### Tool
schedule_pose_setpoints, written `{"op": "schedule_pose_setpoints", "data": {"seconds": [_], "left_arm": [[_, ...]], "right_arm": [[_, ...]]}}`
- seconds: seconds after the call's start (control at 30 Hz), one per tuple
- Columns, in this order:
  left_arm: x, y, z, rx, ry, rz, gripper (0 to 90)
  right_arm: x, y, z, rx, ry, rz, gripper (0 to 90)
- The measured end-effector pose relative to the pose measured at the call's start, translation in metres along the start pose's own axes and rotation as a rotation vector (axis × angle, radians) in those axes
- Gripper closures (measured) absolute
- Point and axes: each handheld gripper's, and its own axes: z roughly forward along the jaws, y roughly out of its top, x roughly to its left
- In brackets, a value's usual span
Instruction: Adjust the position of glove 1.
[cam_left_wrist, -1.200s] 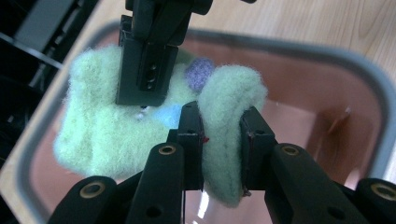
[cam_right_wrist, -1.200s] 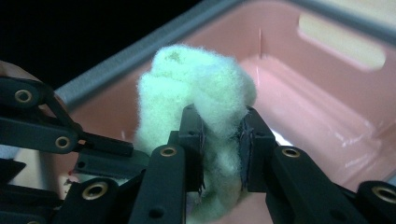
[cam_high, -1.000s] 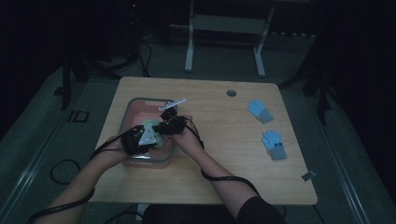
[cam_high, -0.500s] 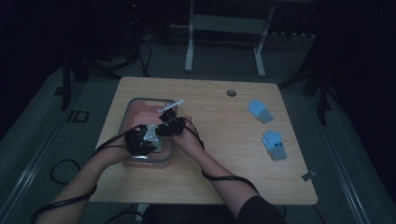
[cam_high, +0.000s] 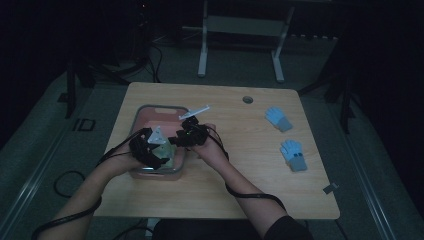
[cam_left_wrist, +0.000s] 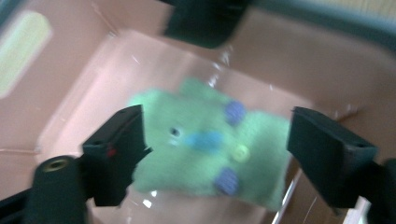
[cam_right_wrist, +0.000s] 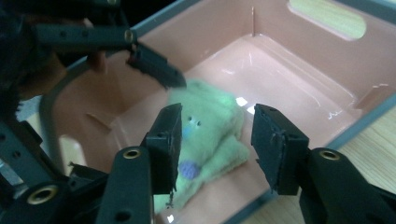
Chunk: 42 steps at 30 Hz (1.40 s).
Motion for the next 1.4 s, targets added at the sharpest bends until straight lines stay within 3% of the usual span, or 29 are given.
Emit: {"op": "schedule_pose_setpoints", "data": {"seconds": [0.07, 0.17, 0.33, 0.4, 0.73, 0.87, 0.93, 1.1, 1.17, 1.33, 1.4], "left_arm": [[0.0, 0.003, -0.003, -0.007, 0.027, -0.013, 14.3], [-0.002, 0.01, -0.006, -0.014, 0.034, -0.023, 12.3], [-0.007, 0.025, -0.005, -0.037, 0.02, -0.066, 7.9], [-0.011, 0.031, -0.004, -0.034, 0.035, -0.054, 6.9], [-0.036, 0.056, -0.005, -0.099, -0.007, -0.055, 5.0], [-0.043, 0.066, 0.0, -0.084, -0.034, -0.068, 4.3], [-0.047, 0.069, 0.004, -0.086, -0.027, -0.062, 2.1], [-0.054, 0.074, 0.013, -0.112, -0.047, -0.077, 1.7], [-0.057, 0.076, 0.015, -0.126, -0.043, -0.072, 1.6], [-0.067, 0.081, 0.022, -0.147, -0.027, -0.056, 1.7], [-0.071, 0.084, 0.024, -0.161, -0.041, -0.063, 1.7]], "right_arm": [[-0.001, -0.001, -0.008, -0.015, 0.007, 0.007, 50.8], [-0.002, -0.003, -0.02, -0.029, 0.002, -0.003, 47.7], [-0.007, -0.008, -0.036, -0.036, 0.008, -0.01, 40.8], [-0.009, -0.011, -0.041, -0.031, 0.02, 0.003, 38.9], [-0.023, -0.031, -0.064, -0.036, -0.002, -0.017, 26.7], [-0.033, -0.041, -0.073, -0.053, -0.001, -0.004, 21.5], [-0.036, -0.046, -0.077, -0.066, -0.003, -0.004, 18.6], [-0.045, -0.058, -0.086, -0.057, -0.035, -0.025, 16.7], [-0.05, -0.064, -0.091, -0.062, -0.03, -0.003, 17.5], [-0.06, -0.078, -0.103, -0.06, -0.046, -0.009, 17.8], [-0.066, -0.084, -0.108, -0.067, -0.039, 0.001, 19.7]]}}
